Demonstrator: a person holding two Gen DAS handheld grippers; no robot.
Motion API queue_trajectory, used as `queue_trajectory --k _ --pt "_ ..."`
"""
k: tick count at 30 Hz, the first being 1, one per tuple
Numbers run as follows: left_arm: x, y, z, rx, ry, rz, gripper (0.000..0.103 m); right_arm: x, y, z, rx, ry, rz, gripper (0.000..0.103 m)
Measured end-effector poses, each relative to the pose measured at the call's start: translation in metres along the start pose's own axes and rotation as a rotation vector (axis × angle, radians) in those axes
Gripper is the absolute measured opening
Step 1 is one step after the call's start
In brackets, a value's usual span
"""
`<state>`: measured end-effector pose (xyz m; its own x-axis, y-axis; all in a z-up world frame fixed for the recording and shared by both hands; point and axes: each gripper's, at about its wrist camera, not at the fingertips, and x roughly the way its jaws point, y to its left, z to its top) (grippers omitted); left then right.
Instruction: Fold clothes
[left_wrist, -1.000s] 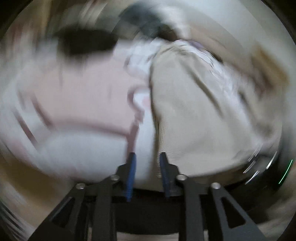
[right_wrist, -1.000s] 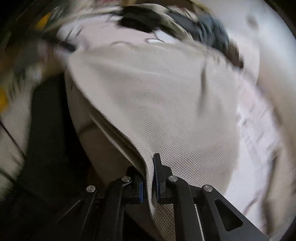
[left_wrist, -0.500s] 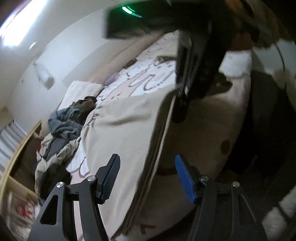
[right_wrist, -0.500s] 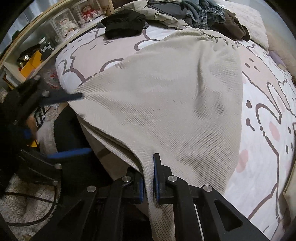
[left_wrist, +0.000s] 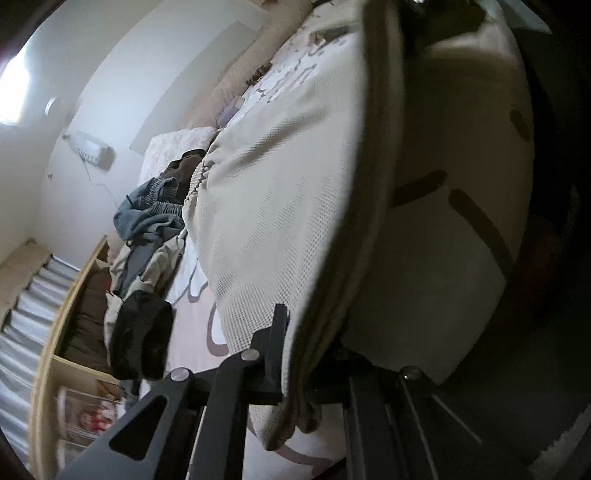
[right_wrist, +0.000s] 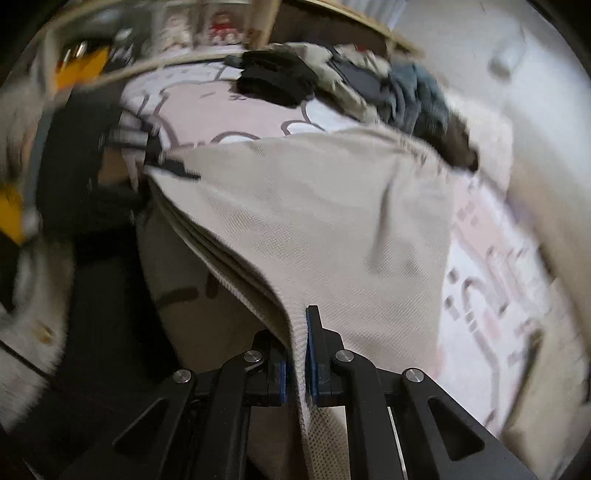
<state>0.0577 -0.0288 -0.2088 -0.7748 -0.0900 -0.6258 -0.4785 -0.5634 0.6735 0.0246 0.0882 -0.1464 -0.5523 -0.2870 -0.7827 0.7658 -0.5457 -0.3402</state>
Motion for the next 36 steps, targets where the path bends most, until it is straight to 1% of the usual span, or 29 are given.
queue_trajectory --k 1,2,5,7,8,11,13,14,15,16,17,18,19,20,21,22,24,25,27,29,33,36 --pt "-0.001 0.004 0.001 -0.035 0.002 -0.025 0.009 0.002 0.007 -0.005 -0.03 -0.004 -0.041 0.009" --pt "0.0 0.01 0.002 -0.09 0.01 -0.063 0.009 0.005 0.014 -0.01 -0.062 -0.006 -0.082 0.009" --pt "0.006 0.04 0.002 -0.328 0.045 -0.213 0.009 0.016 0.033 -0.022 -0.152 0.002 -0.194 0.009" --pt "0.01 0.054 0.001 -0.432 0.058 -0.277 0.009 0.024 0.043 -0.029 -0.213 0.006 -0.268 0.009" --pt "0.012 0.059 0.001 -0.467 0.062 -0.299 0.009 0.026 0.046 -0.033 -0.253 0.0 -0.308 0.009" --pt "0.016 0.065 0.0 -0.508 0.073 -0.334 0.009 0.033 0.057 -0.044 -0.371 -0.018 -0.428 0.009" --pt "0.016 0.064 -0.001 -0.517 0.076 -0.344 0.009 0.038 0.062 -0.055 -0.455 -0.028 -0.499 0.009" --pt "0.015 0.063 -0.001 -0.519 0.076 -0.347 0.009 0.04 0.062 -0.06 -0.487 -0.03 -0.528 0.012" --pt "0.015 0.061 -0.001 -0.516 0.076 -0.345 0.009 0.042 0.062 -0.065 -0.512 -0.033 -0.556 0.026" --pt "0.014 0.059 0.0 -0.509 0.075 -0.339 0.009 0.043 0.061 -0.071 -0.537 -0.035 -0.583 0.051" --pt "0.013 0.057 0.001 -0.502 0.074 -0.333 0.009 0.045 0.061 -0.076 -0.561 -0.038 -0.611 0.054" --pt "0.012 0.054 0.002 -0.492 0.073 -0.323 0.009 0.045 0.059 -0.078 -0.571 -0.04 -0.615 0.054" --pt "0.009 0.05 0.002 -0.471 0.07 -0.301 0.009 0.044 0.055 -0.078 -0.569 -0.041 -0.601 0.051" --pt "0.006 0.045 0.004 -0.434 0.069 -0.256 0.009 0.042 0.051 -0.076 -0.56 -0.038 -0.582 0.044" --pt "0.003 0.04 0.006 -0.388 0.07 -0.196 0.009 0.04 0.047 -0.073 -0.547 -0.033 -0.561 0.023" --pt "-0.001 0.034 0.009 -0.34 0.063 -0.137 0.009 0.038 0.042 -0.07 -0.537 -0.033 -0.545 0.009" --pt "-0.013 0.028 0.013 -0.277 0.029 -0.049 0.008 0.028 0.032 -0.061 -0.517 -0.045 -0.515 0.007" --pt "-0.019 0.029 0.015 -0.272 0.009 -0.021 0.008 0.021 0.025 -0.055 -0.498 -0.054 -0.495 0.007" --pt "-0.036 0.039 0.016 -0.307 -0.039 0.014 0.008 0.0 0.011 -0.043 -0.441 -0.085 -0.455 0.007" --pt "-0.057 0.053 0.018 -0.349 -0.098 0.056 0.008 -0.021 -0.005 -0.031 -0.391 -0.109 -0.434 0.006" --pt "-0.097 0.077 0.027 -0.381 -0.191 0.12 0.008 -0.06 -0.024 -0.015 -0.349 -0.14 -0.408 0.006" --pt "-0.12 0.082 0.032 -0.374 -0.213 0.119 0.008 -0.086 -0.03 -0.009 -0.319 -0.145 -0.379 0.006"
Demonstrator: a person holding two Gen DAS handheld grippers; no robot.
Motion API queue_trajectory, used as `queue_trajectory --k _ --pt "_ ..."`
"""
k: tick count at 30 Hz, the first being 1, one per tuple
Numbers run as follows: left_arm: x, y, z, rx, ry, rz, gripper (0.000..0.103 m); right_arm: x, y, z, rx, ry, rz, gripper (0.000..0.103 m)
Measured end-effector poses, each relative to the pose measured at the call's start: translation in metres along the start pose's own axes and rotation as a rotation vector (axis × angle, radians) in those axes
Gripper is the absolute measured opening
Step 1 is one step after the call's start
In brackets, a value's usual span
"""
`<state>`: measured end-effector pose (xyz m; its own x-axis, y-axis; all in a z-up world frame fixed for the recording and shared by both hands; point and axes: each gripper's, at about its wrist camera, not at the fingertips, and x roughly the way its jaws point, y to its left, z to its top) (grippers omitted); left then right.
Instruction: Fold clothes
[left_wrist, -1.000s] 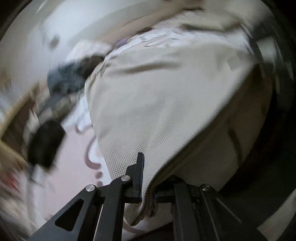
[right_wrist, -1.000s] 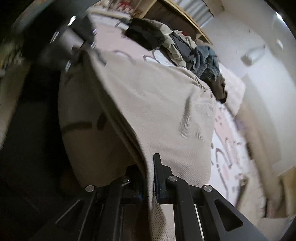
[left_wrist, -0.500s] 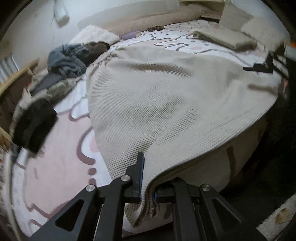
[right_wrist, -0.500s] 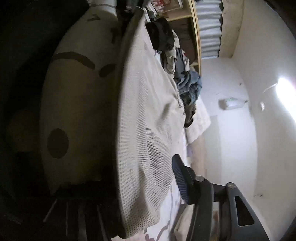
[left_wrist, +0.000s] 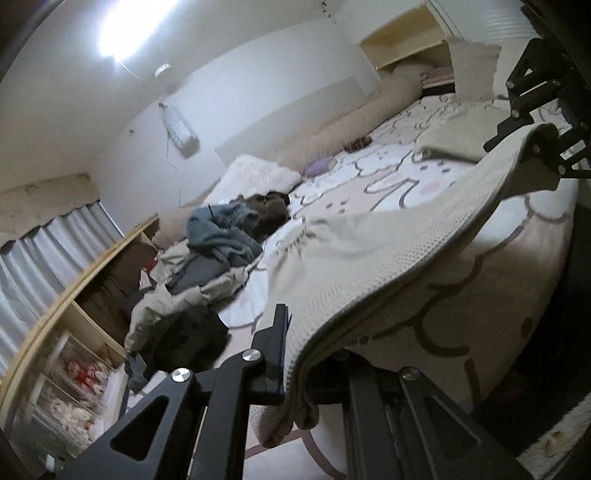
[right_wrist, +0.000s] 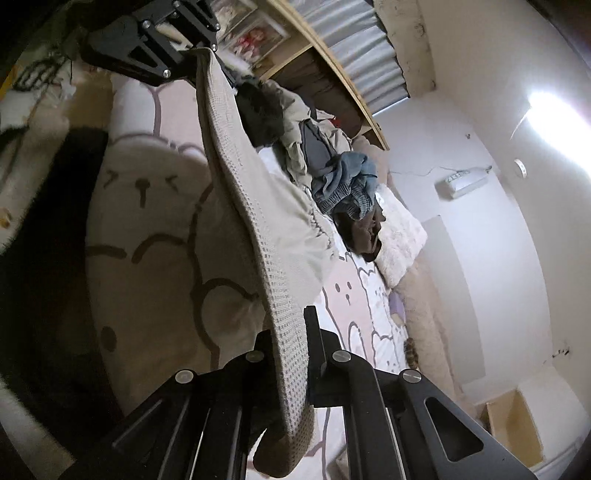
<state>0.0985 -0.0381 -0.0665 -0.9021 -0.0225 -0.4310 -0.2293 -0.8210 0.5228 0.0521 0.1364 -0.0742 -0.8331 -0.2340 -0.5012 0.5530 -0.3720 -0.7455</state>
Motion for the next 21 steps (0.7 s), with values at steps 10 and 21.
queue_trajectory --k 10,21 --pt "-0.05 0.001 0.017 0.081 0.147 -0.16 0.008 -0.074 -0.016 0.014 0.142 0.066 0.268 0.006" --pt "0.128 0.066 0.073 -0.07 0.433 -0.311 0.009 0.1 -0.112 0.038 0.397 0.28 0.372 0.006"
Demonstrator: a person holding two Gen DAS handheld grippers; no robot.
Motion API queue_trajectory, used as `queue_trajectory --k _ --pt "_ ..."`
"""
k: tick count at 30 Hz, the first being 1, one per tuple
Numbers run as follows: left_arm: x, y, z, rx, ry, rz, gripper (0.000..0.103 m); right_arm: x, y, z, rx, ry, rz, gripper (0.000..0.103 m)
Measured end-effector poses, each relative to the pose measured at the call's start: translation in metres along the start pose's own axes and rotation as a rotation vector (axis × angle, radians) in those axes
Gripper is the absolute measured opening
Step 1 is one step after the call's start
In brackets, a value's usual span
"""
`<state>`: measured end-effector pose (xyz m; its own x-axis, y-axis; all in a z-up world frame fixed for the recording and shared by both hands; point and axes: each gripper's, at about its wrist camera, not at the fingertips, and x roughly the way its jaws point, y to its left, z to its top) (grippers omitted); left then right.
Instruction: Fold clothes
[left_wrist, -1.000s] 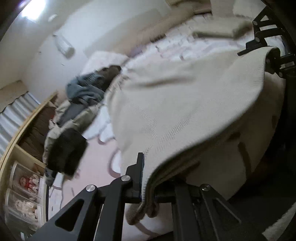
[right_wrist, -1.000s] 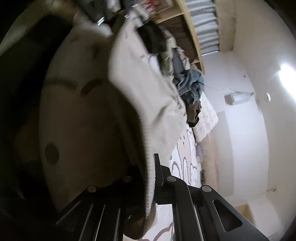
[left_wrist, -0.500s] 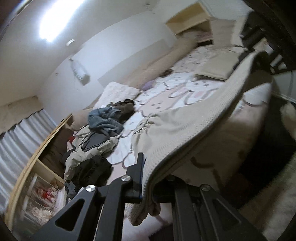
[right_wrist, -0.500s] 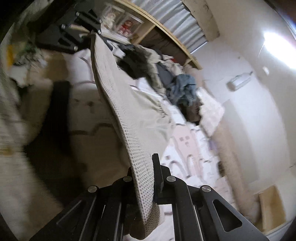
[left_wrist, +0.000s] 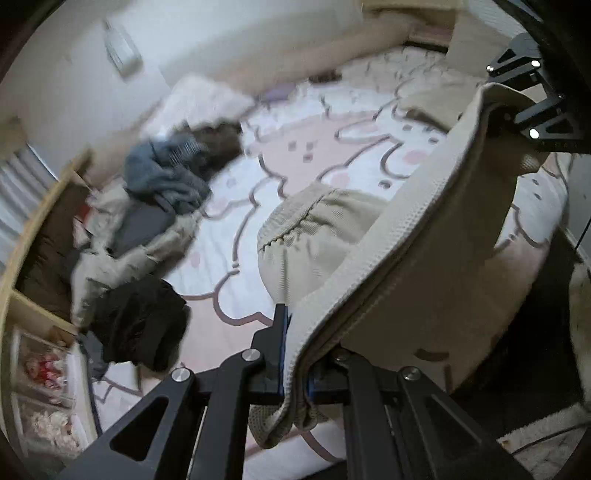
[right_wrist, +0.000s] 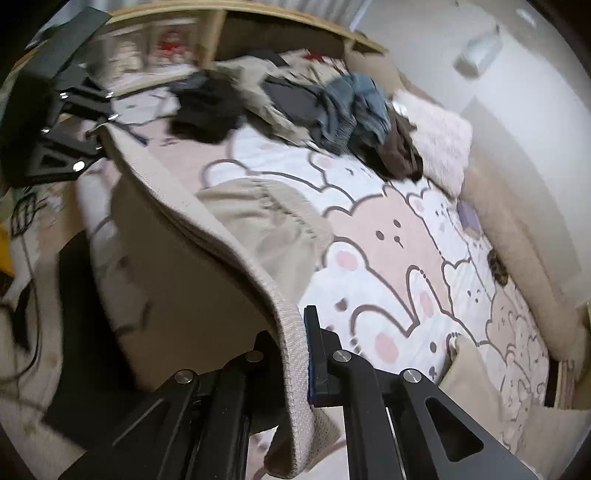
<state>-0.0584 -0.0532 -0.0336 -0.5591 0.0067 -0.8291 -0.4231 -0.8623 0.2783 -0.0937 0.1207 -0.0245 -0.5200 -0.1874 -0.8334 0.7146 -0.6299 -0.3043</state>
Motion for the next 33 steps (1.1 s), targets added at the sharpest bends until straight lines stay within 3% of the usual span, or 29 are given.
queue_trajectory --k 5,11,14,16,18,20,22,24,27,30,31,33 --pt "0.071 0.039 0.041 -0.07 0.123 -0.06 0.009 0.078 -0.046 0.04 0.072 0.083 0.045 0.006" --pt "0.151 0.067 0.069 -0.13 0.22 -0.121 0.01 0.157 -0.086 0.056 0.145 0.172 0.112 0.006" --pt "0.189 0.08 0.07 -0.189 0.292 -0.176 0.017 0.198 -0.098 0.055 0.2 0.243 0.181 0.006" --pt "0.202 0.089 0.066 -0.244 0.291 -0.195 0.023 0.219 -0.101 0.051 0.227 0.271 0.206 0.007" --pt "0.208 0.102 0.065 -0.319 0.264 -0.214 0.036 0.233 -0.101 0.047 0.24 0.283 0.216 0.008" --pt "0.212 0.111 0.065 -0.384 0.239 -0.231 0.039 0.24 -0.104 0.046 0.27 0.281 0.215 0.02" --pt "0.22 0.118 0.065 -0.427 0.228 -0.231 0.039 0.239 -0.116 0.047 0.324 0.245 0.168 0.061" --pt "0.228 0.119 0.066 -0.443 0.229 -0.221 0.039 0.234 -0.132 0.049 0.384 0.198 0.105 0.076" --pt "0.229 0.118 0.067 -0.43 0.204 -0.162 0.039 0.218 -0.167 0.046 0.496 0.136 0.013 0.076" --pt "0.218 0.121 0.066 -0.419 0.16 -0.103 0.039 0.19 -0.191 0.037 0.557 0.058 -0.14 0.077" --pt "0.21 0.123 0.064 -0.426 0.142 -0.097 0.039 0.18 -0.196 0.033 0.575 0.037 -0.165 0.077" --pt "0.194 0.126 0.06 -0.441 0.105 -0.085 0.039 0.159 -0.197 0.02 0.618 -0.013 -0.132 0.076"
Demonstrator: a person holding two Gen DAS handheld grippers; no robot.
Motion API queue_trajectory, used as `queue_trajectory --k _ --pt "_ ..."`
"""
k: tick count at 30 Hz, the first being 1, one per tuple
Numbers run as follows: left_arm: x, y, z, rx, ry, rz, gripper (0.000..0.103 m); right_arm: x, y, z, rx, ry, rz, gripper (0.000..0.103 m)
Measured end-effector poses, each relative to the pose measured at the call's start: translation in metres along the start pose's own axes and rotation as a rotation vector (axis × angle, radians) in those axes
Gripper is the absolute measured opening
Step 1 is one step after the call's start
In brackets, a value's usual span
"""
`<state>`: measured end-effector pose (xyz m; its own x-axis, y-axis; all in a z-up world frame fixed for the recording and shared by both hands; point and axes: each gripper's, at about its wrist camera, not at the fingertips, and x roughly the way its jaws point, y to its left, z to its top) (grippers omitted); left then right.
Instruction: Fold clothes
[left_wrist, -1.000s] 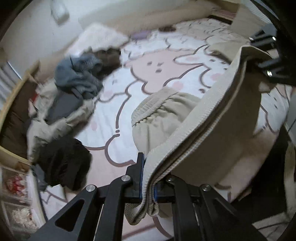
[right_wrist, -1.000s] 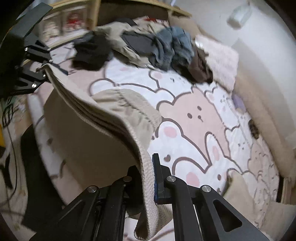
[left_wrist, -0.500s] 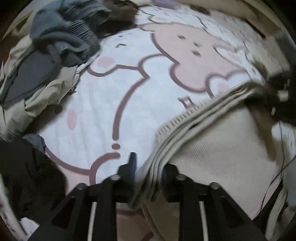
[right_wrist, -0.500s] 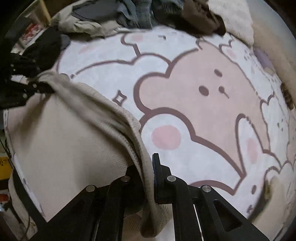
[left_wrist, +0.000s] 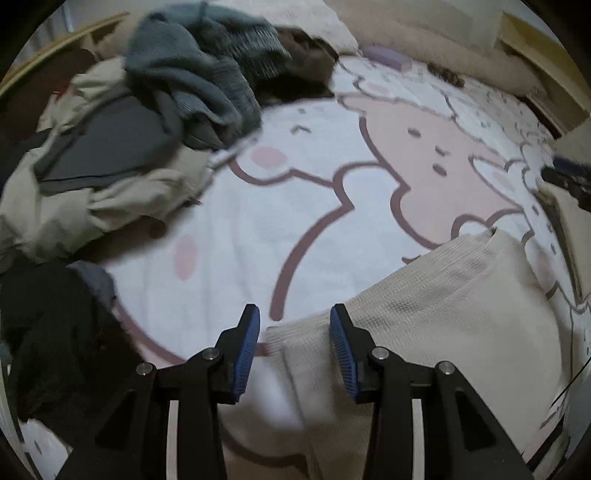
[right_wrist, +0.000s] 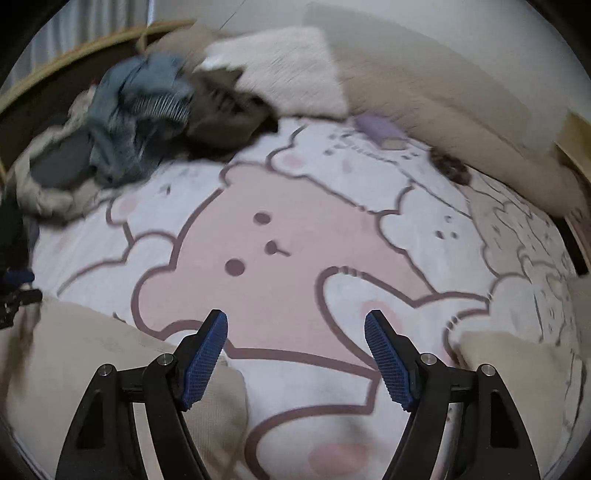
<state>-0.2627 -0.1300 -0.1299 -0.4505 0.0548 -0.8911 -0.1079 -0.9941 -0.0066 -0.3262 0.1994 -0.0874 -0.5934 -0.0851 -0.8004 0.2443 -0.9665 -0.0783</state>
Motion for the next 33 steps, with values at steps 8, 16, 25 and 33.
queue_trajectory --k 8,16,25,33 --pt "-0.058 -0.031 -0.058 -0.027 -0.158 -0.199 0.039 -0.065 0.06 -0.091 -0.112 -0.021 0.364 0.076" --pt "0.013 -0.049 -0.082 -0.104 -0.083 -0.254 0.039 -0.024 0.086 -0.149 0.101 0.091 0.596 0.076" --pt "-0.019 -0.044 -0.097 -0.089 -0.135 -0.165 0.039 -0.016 0.032 -0.176 0.389 0.124 0.702 0.076" --pt "-0.073 -0.064 -0.139 0.125 -0.229 0.051 0.043 -0.059 0.045 -0.182 0.307 0.042 0.528 0.077"
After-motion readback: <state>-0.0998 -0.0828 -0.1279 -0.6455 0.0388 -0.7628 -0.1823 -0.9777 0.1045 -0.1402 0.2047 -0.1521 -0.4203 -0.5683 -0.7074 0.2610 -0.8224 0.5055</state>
